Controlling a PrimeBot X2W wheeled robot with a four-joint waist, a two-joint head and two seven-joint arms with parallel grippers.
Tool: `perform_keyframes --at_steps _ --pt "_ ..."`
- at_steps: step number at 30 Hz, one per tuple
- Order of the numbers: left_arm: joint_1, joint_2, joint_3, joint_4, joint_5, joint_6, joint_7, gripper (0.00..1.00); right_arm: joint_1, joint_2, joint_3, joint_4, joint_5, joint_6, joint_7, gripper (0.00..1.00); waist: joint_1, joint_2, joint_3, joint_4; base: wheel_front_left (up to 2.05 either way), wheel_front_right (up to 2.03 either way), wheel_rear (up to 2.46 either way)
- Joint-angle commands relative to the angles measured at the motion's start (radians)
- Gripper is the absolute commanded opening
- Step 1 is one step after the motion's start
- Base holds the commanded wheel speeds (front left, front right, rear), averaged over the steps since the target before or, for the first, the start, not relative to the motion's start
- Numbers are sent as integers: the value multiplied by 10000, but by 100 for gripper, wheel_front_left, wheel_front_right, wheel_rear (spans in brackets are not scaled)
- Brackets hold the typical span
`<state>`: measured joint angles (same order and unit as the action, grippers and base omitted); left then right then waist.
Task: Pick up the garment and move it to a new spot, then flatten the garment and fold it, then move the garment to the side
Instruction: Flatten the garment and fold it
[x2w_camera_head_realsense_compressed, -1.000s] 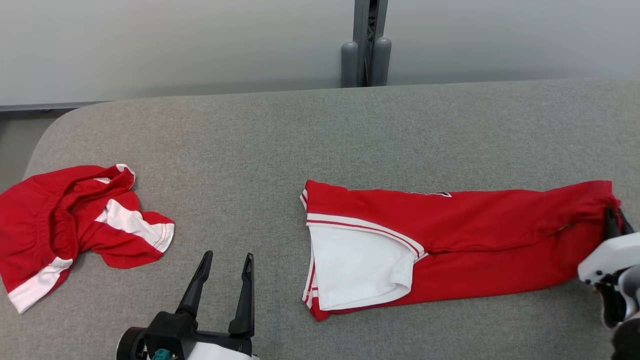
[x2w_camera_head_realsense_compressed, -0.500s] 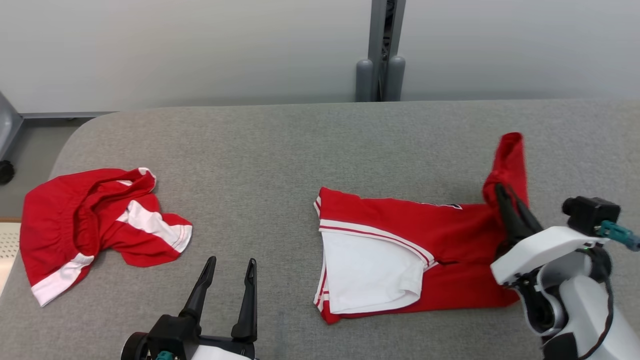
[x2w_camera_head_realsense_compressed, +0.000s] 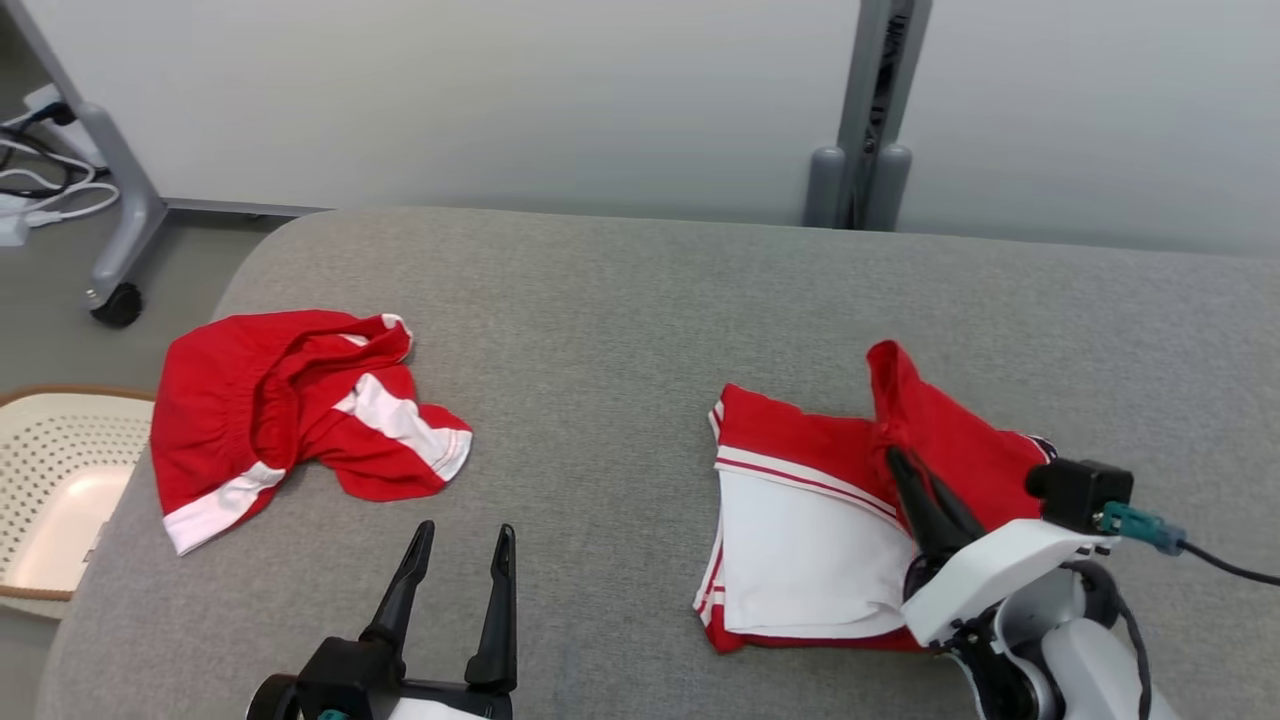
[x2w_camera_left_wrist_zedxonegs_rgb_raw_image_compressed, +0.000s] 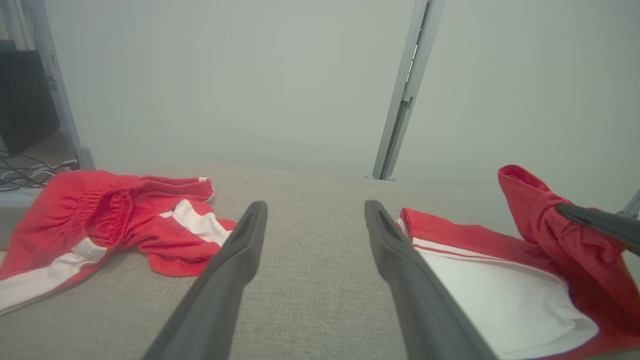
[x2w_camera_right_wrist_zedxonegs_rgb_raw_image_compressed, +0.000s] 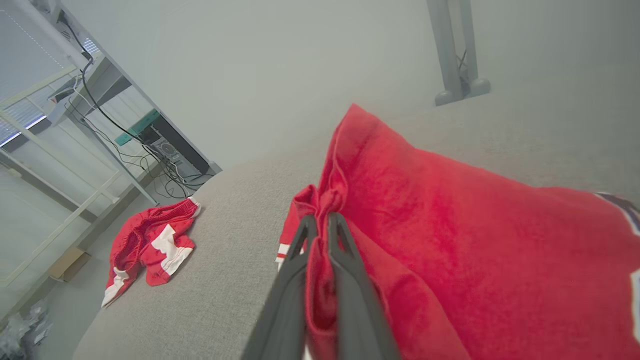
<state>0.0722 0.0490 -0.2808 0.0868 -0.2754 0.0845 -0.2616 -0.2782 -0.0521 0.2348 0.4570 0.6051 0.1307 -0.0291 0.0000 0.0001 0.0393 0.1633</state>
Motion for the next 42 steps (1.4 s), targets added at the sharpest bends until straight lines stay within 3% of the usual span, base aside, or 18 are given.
perform_keyframes --at_steps 1,13,23,25,26,27,35,42 --pt "-56 33 -4 30 100 19 -40 100 -85 3 153 76 226 1 -146 0 0 -1 -67 197 0 0 0" --pt "41 33 -131 315 137 -6 -40 100 -977 -16 2006 1939 1768 1 -1309 0 0 -1 -227 975 0 0 0" --pt "2 32 -181 450 164 -47 -40 100 -1678 -13 3272 3462 2598 1 -1839 1 0 -1 -134 1236 0 0 0" --pt "-37 33 -206 485 150 -57 -40 100 -1793 -13 3595 3624 2854 1 -1885 43 0 -1 -124 1267 0 0 0" --pt "-52 33 -214 499 147 -61 -40 100 -1843 -14 3752 3678 2983 1 -1930 91 0 -1 -121 1274 0 0 0" --pt "-60 32 -223 517 150 -65 -40 100 -1884 -14 3890 3696 3140 1 -1964 100 0 -1 -122 1275 0 0 0" --pt "34 33 -130 634 248 13 -40 100 -2197 -28 4474 3603 3708 1 -2330 100 0 -1 -245 901 0 0 0" --pt "5 33 27 487 54 99 -40 100 -2463 -24 2678 3832 1917 1 -2377 100 0 -1 -250 -203 0 0 0"
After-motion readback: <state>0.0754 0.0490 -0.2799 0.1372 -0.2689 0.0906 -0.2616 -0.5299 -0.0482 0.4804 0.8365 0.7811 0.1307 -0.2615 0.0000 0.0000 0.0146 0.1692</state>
